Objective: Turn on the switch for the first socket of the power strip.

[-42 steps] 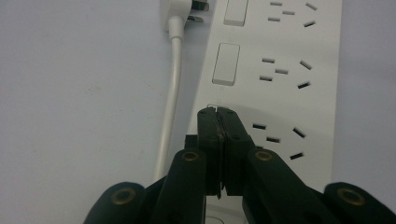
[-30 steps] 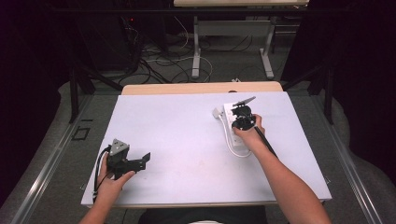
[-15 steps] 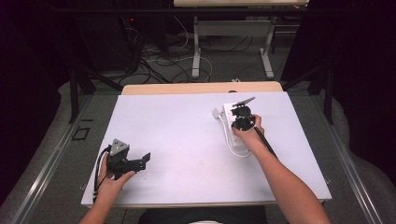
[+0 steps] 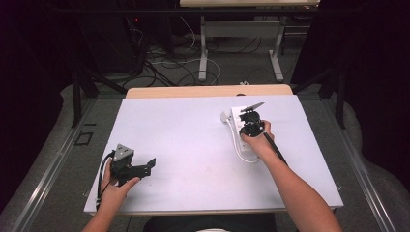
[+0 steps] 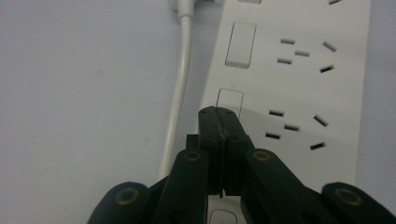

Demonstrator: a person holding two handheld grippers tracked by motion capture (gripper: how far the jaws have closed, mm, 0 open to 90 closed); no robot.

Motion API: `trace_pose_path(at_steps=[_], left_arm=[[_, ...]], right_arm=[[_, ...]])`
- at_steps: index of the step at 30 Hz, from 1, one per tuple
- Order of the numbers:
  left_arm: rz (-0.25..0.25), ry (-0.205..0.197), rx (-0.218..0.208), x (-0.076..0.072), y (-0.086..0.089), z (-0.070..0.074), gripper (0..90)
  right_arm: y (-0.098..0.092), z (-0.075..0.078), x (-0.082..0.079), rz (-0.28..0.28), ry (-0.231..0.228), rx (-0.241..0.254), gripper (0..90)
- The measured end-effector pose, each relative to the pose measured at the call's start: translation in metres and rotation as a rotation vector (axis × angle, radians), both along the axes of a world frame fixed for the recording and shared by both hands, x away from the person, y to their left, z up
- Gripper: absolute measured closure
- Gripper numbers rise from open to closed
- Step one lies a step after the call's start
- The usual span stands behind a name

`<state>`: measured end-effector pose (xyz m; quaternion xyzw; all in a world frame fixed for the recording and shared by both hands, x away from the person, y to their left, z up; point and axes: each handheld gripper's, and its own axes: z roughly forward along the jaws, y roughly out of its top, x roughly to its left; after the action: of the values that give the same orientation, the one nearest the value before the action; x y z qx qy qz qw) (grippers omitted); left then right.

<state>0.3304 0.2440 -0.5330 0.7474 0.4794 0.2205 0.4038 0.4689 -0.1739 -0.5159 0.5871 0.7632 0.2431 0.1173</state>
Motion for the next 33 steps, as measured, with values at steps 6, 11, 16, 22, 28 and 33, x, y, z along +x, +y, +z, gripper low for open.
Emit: trace_pose_path(at_steps=[6, 11, 16, 22, 28, 33], left_arm=[[0.000, 0.001, -0.008, 0.000, -0.002, 0.000, 6.8], [0.001, 0.007, -0.006, 0.001, -0.001, -0.001, 6.8], [0.001, 0.006, -0.008, 0.000, -0.002, -0.001, 6.8], [0.002, 0.004, -0.006, 0.000, -0.001, 0.000, 6.8], [0.001, 0.006, -0.005, 0.000, -0.001, -0.001, 6.8], [-0.001, 0.005, -0.005, 0.000, -0.002, -0.001, 6.8]], right_arm=[[-0.002, -0.001, 0.000, -0.003, 0.002, 0.024, 90.0], [-0.004, 0.000, 0.002, -0.011, 0.005, 0.038, 90.0], [-0.005, 0.001, 0.005, -0.028, 0.033, 0.059, 90.0], [-0.013, 0.001, 0.010, -0.053, 0.105, 0.132, 90.0], [-0.019, 0.001, 0.017, -0.072, 0.165, 0.191, 90.0], [-0.022, 0.001, 0.021, -0.082, 0.191, 0.201, 90.0]])
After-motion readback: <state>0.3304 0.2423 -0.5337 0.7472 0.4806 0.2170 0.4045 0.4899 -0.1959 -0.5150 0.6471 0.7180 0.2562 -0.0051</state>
